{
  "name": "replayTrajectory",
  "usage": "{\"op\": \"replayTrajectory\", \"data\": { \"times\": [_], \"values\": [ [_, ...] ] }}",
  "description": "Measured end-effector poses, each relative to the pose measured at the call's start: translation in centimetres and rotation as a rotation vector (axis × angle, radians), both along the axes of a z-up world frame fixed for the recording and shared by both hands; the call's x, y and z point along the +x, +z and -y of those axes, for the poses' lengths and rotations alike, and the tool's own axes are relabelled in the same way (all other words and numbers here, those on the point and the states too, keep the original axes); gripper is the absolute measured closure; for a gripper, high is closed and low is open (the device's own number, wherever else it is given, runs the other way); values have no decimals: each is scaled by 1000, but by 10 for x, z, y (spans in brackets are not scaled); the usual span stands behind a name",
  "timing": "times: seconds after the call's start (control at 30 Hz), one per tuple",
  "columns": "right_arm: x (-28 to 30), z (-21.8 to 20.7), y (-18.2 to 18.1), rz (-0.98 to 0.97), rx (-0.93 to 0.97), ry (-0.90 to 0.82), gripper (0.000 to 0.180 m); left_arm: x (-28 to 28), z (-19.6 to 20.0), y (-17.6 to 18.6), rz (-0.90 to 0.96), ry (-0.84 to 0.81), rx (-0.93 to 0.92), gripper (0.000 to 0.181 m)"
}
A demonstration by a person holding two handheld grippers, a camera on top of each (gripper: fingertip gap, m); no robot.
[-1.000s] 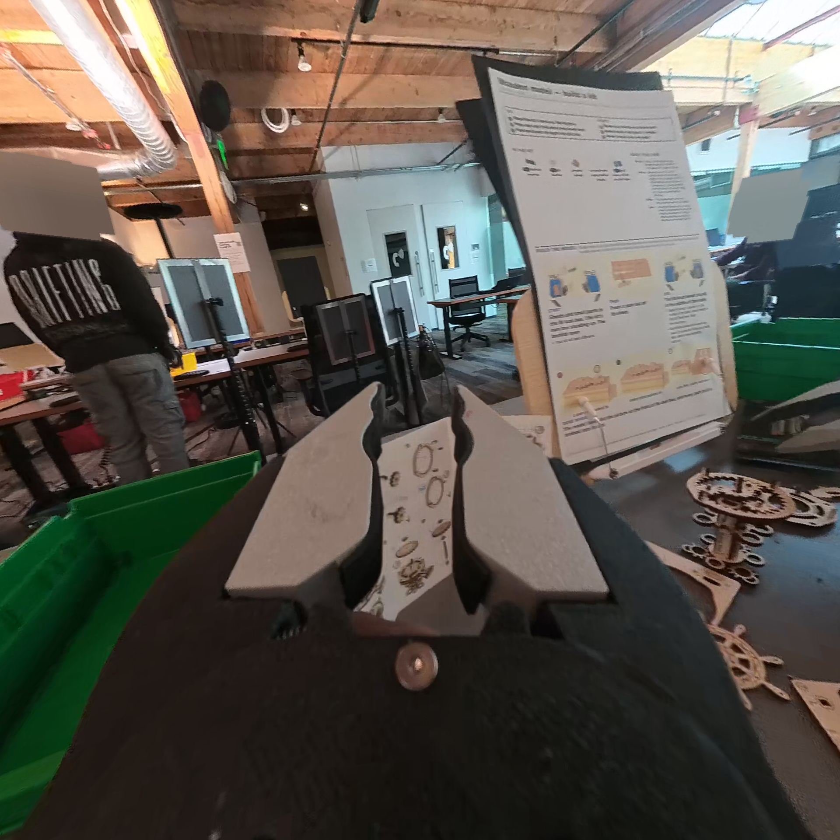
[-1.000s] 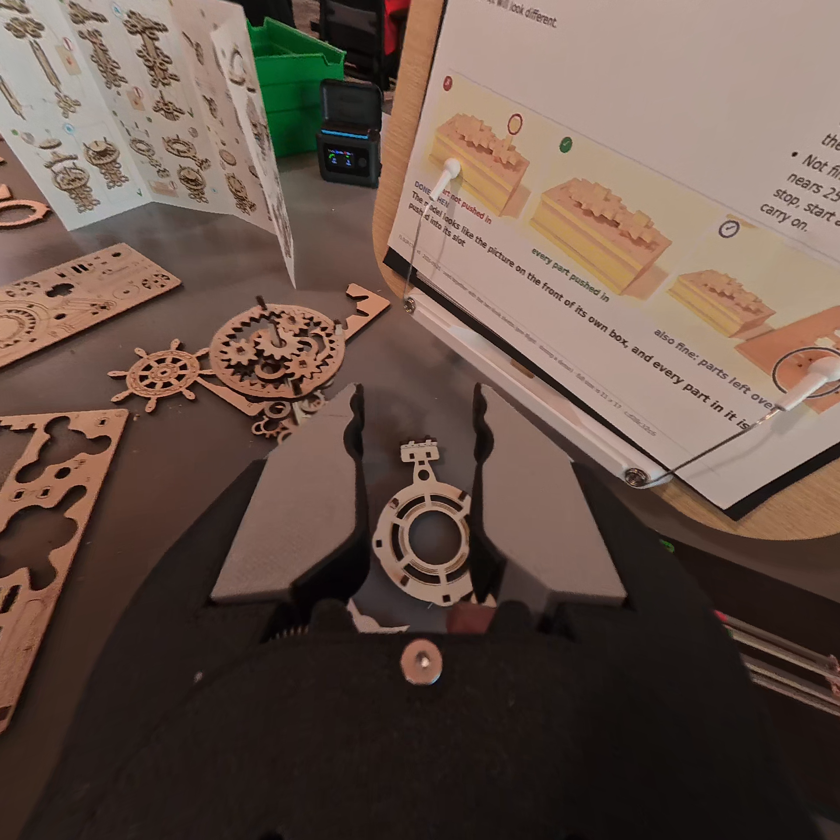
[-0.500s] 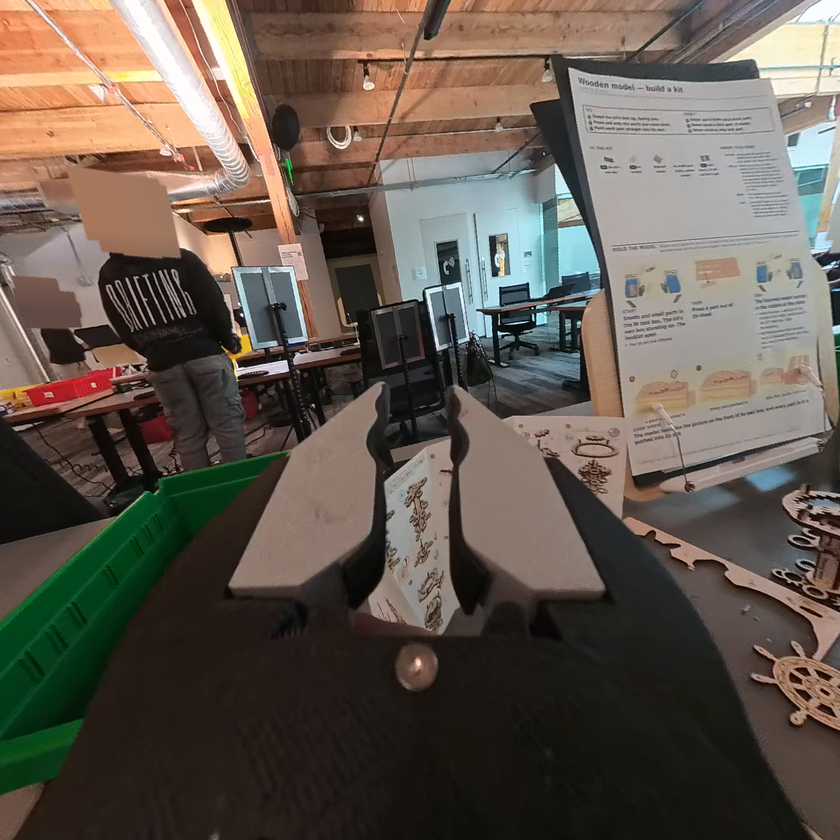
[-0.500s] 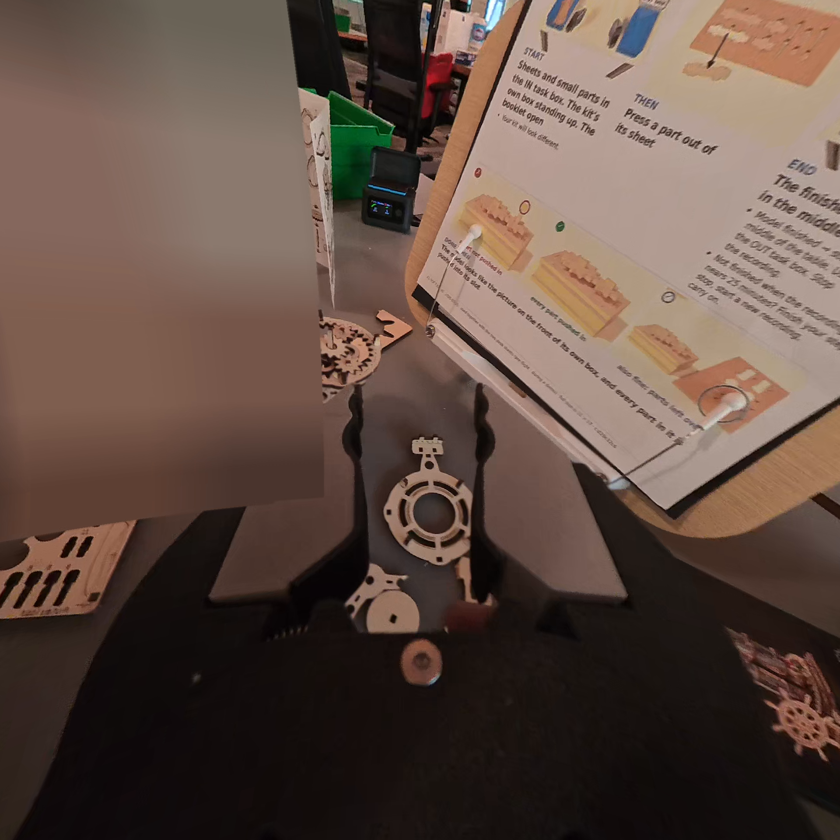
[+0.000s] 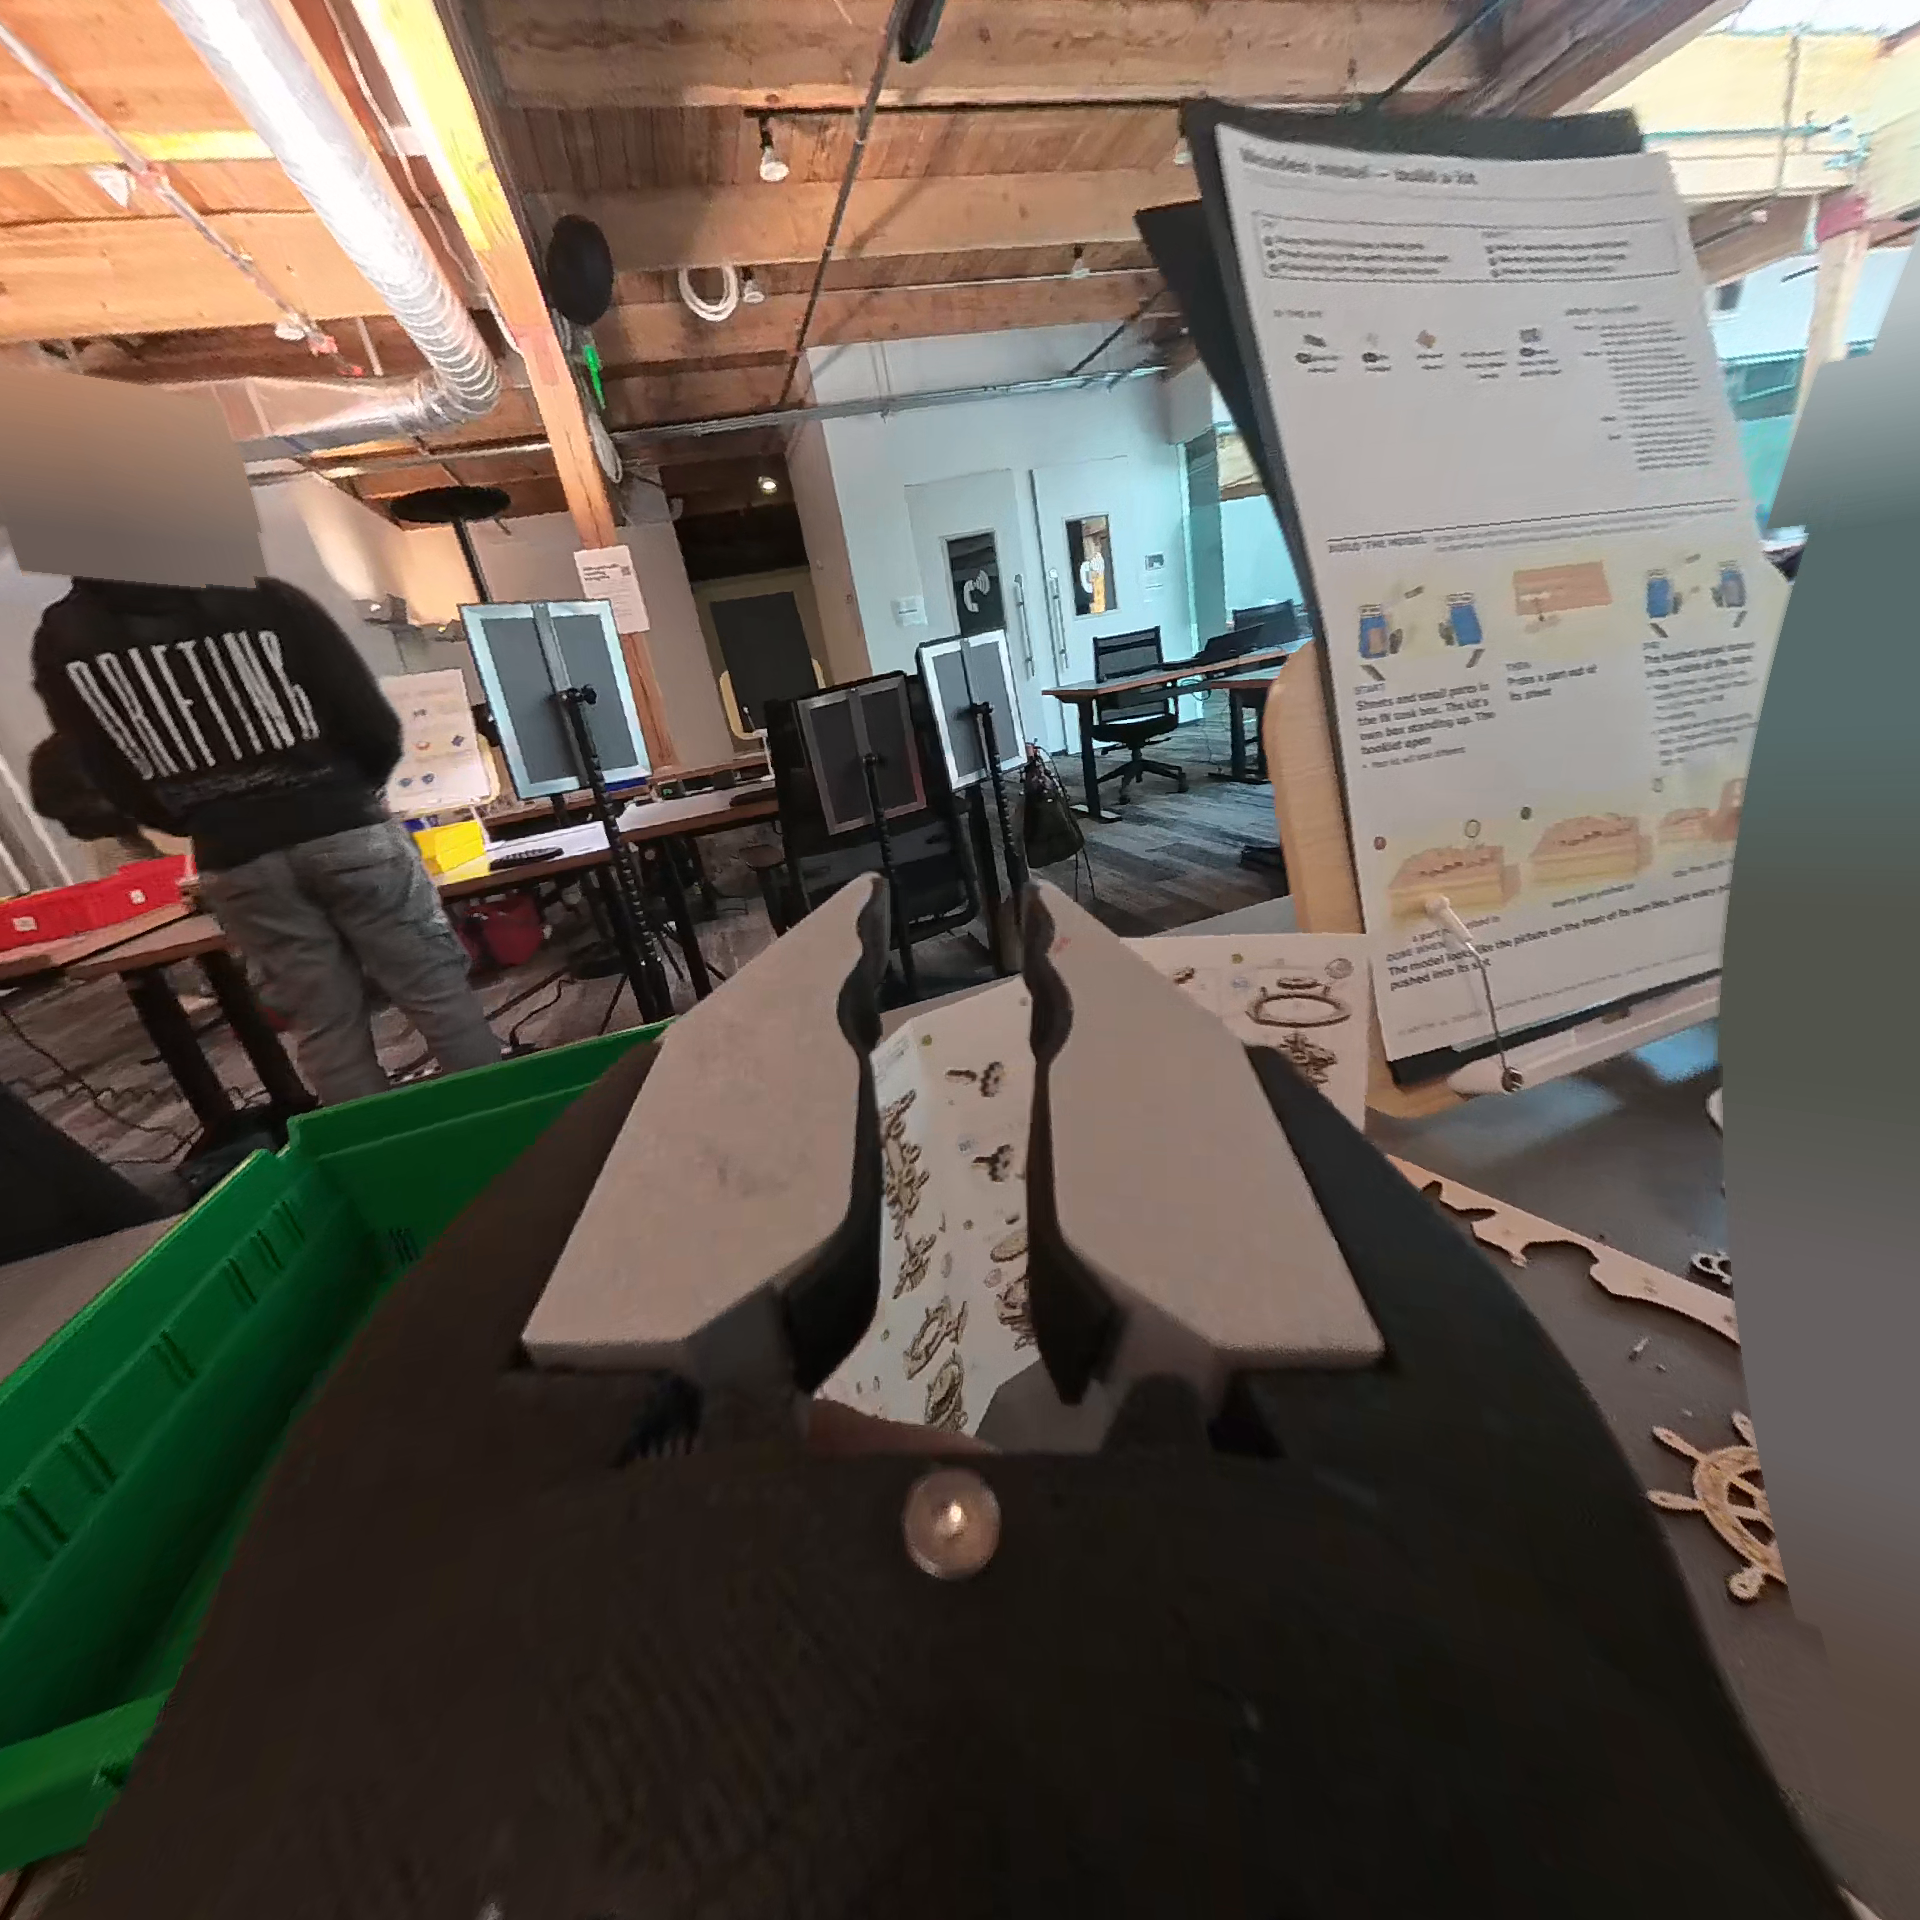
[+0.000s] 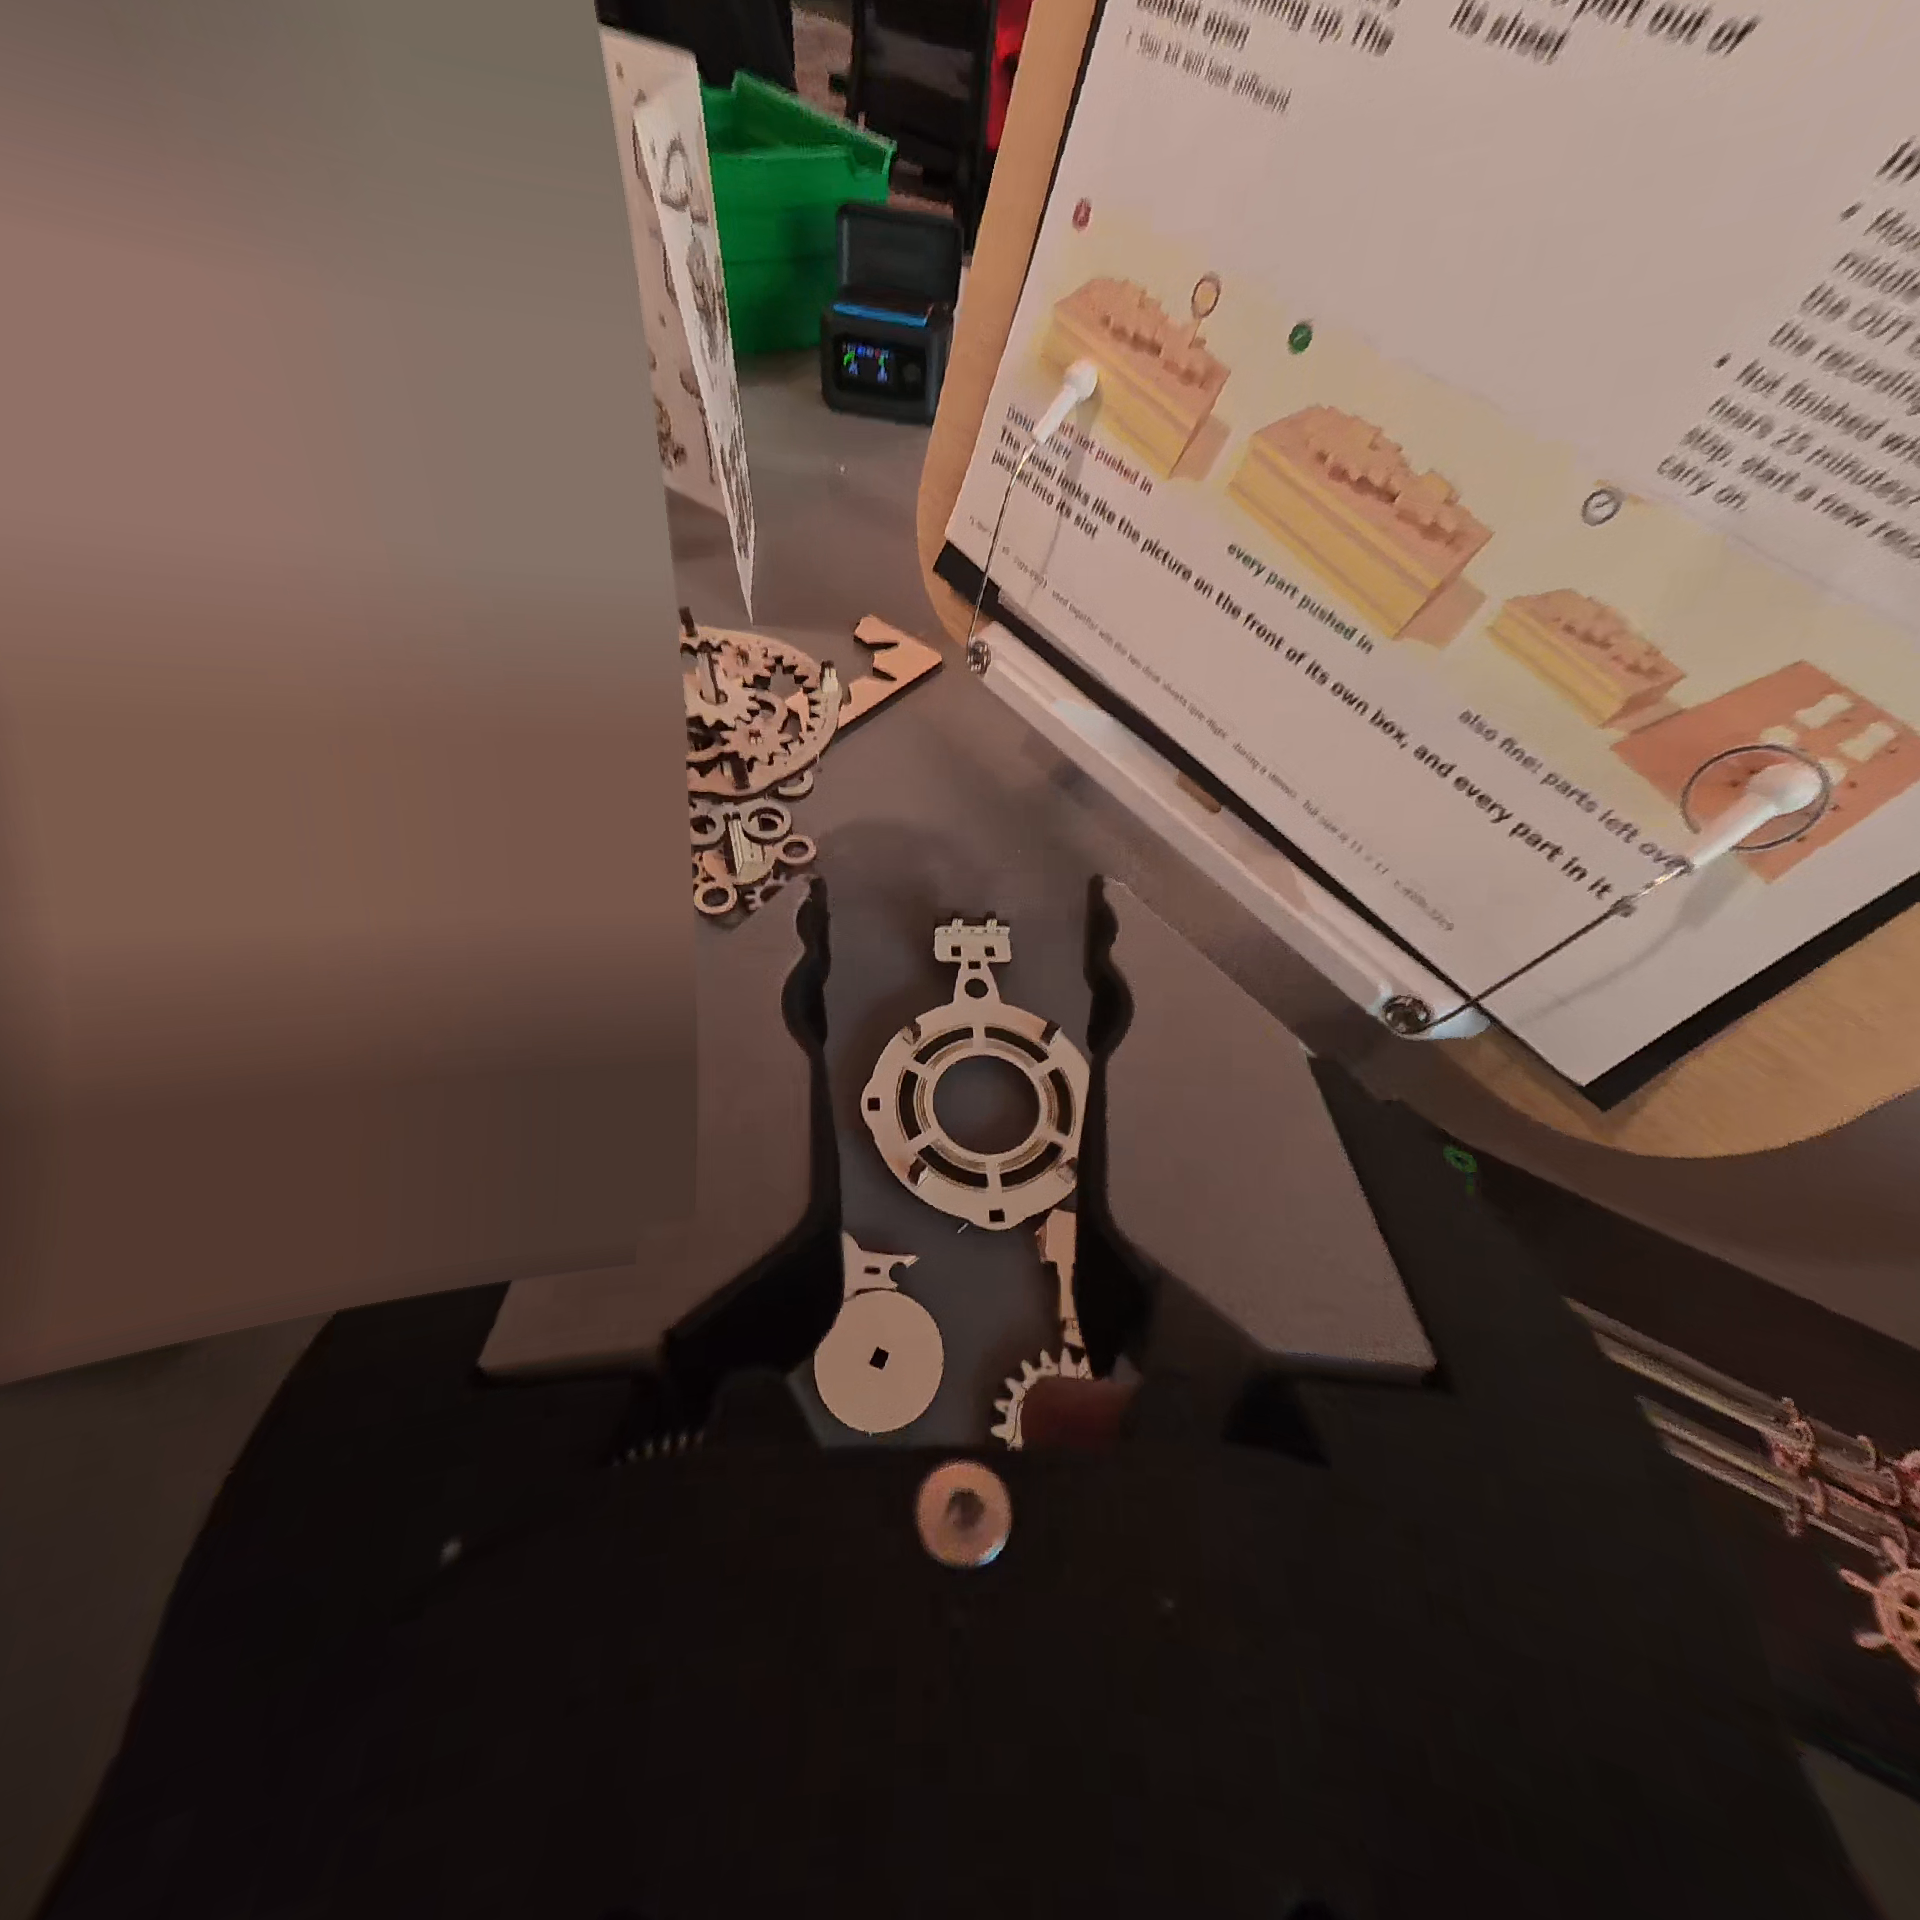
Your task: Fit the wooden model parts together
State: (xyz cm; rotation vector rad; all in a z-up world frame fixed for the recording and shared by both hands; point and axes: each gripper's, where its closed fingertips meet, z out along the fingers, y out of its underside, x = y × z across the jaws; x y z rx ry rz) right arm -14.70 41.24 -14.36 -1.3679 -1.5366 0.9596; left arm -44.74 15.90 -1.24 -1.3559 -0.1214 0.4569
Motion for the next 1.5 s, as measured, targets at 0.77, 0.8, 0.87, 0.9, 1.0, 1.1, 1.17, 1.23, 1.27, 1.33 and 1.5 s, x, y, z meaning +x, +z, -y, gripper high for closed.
{"op": "replayTrajectory", "data": {
  "times": [0.77, 0.8, 0.87, 0.9, 1.0, 1.1, 1.17, 1.23, 1.27, 1.33, 1.5],
  "values": [
    [71, 13, -98, 504, -44, 243, 140, 201, -84, -117, 149, -752, -688, 142],
    [70, 10, -103, 525, -22, 236, 142, 202, -89, -120, 151, -757, -700, 142],
    [64, 4, -104, 522, 13, 224, 143, 203, -95, -124, 165, -769, -709, 142],
    [63, 5, -103, 523, 5, 233, 146, 203, -98, -126, 171, -773, -714, 142],
    [60, 7, -103, 516, 0, 254, 151, 200, -100, -138, 190, -780, -727, 142],
    [60, 2, -100, 516, 45, 229, 151, 194, -98, -148, 190, -758, -748, 142],
    [54, -1, -83, 456, 39, 212, 151, 188, -100, -148, 194, -734, -733, 144],
    [42, 3, -55, 361, -10, 230, 152, 183, -107, -145, 211, -699, -692, 145],
    [33, 6, -40, 325, -30, 247, 152, 182, -112, -144, 223, -685, -670, 145],
    [12, 15, -15, 291, -42, 289, 152, 183, -124, -141, 232, -659, -646, 143],
    [-43, 52, 14, 303, 94, 453, 152, 201, -147, -139, 169, -666, -633, 139]
  ]
}}
